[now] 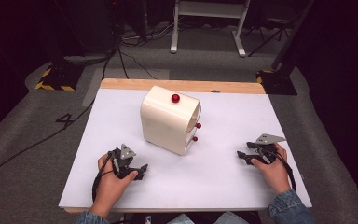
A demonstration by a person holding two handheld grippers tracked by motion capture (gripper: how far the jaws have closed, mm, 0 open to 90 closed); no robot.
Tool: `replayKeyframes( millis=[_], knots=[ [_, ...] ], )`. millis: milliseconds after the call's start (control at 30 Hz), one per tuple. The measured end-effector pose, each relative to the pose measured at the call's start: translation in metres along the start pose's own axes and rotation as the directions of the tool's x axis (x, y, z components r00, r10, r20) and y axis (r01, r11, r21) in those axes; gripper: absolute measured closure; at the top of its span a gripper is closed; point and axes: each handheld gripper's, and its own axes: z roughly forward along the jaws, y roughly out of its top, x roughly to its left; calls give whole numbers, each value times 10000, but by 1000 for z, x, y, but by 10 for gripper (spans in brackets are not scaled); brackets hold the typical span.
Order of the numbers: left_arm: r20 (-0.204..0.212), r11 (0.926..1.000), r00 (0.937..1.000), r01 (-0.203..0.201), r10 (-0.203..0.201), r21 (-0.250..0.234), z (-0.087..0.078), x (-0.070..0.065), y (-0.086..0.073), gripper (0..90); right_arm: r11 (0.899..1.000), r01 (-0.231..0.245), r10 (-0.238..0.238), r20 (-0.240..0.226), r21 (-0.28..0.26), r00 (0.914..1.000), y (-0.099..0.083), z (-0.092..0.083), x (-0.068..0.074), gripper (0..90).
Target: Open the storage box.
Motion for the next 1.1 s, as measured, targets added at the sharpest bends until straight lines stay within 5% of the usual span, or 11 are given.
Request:
replayKeyframes(
  millis=[300, 367, 500, 633, 867, 1100],
  knots=[
    [26, 10000, 10000, 8, -8, -1, 0, 0, 0, 143, 9928, -313, 186, -1093, -1159, 9938, 11, -8, 8, 482],
    [20, 10000, 10000, 12, -12, -1, 0, 0, 0, 143, 9846, -465, 192, -1604, -1683, 9869, 21, -9, 14, 487],
    [28, 10000, 10000, 10, -10, -22, 0, 0, 0, 143, 9766, -526, 165, -1712, -2085, 9851, 33, -7, 24, 518],
    [39, 10000, 10000, 14, -14, -41, 0, 0, -1, 143, 9737, -308, -262, -2452, -2257, 9691, 53, 2, 41, 531],
    [32, 10000, 10000, -12, 12, -43, 0, 0, -1, 143, 9567, -149, -764, -3005, -2905, 9507, 70, 21, 58, 583],
    [37, 10000, 10000, -8, 8, -35, 0, 0, 0, 143, 9538, -271, -799, -3396, -2991, 9372, 74, 44, 70, 596]
  ],
)
